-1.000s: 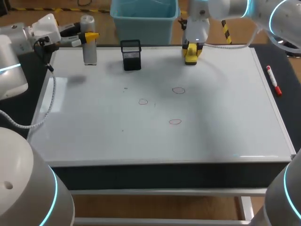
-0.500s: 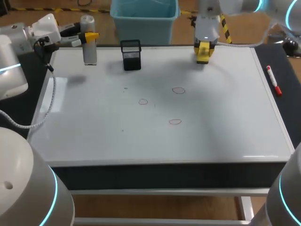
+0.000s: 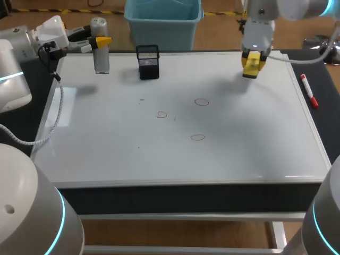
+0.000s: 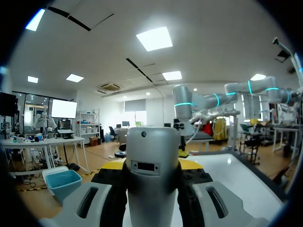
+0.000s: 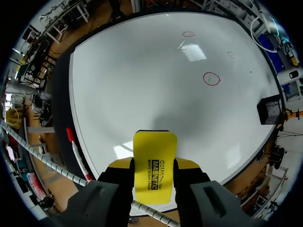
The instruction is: Pick up the inspection probe, press it on each red-marked spot on the whiteboard one by one, put down the probe, pick up the eraser, and wipe off all the red marks.
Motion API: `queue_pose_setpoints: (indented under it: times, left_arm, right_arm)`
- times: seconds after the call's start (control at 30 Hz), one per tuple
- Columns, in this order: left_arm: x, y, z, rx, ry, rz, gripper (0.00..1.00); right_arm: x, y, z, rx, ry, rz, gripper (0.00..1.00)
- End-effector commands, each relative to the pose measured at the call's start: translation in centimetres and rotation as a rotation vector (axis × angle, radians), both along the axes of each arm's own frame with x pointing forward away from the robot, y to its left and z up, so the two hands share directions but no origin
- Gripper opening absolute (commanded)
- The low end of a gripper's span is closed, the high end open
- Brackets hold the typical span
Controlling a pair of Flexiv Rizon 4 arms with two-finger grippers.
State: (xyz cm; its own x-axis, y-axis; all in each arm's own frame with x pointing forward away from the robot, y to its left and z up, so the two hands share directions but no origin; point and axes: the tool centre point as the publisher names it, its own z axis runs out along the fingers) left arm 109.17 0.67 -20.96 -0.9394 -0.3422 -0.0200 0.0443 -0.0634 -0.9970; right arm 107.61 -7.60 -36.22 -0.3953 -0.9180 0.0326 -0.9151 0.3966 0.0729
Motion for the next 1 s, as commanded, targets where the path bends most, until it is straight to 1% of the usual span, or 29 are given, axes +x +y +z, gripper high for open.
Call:
queue_pose_setpoints:
  times: [0.03, 0.2, 0.5, 0.6, 0.7, 1.0]
  left_arm:
    - [-0.1, -0.1, 0.1, 0.001, -0.002, 0.003, 0.0]
    - [-0.1, -0.1, 0.1, 0.001, -0.002, 0.003, 0.0]
    - [-0.1, -0.1, 0.1, 0.001, -0.002, 0.003, 0.0]
    - [-0.1, -0.1, 0.1, 0.001, -0.002, 0.003, 0.0]
    - [-0.1, -0.1, 0.1, 0.001, -0.002, 0.003, 0.0]
    - [-0.1, -0.1, 0.1, 0.001, -0.002, 0.003, 0.0]
  right_arm:
    - [-2.9, -2.4, 0.9, -0.031, -0.135, -0.014, 0.0]
    - [-4.5, -2.8, 1.4, -0.033, -0.138, -0.039, 0.0]
    - [-6.3, -3.8, 1.3, -0.036, -0.134, -0.066, 0.0]
    - [-6.6, -4.0, 1.3, -0.036, -0.134, -0.072, 0.0]
    - [-6.9, -4.1, 1.5, -0.012, -0.141, -0.068, 0.0]
    - [-6.9, -4.1, 1.5, -0.012, -0.141, -0.068, 0.0]
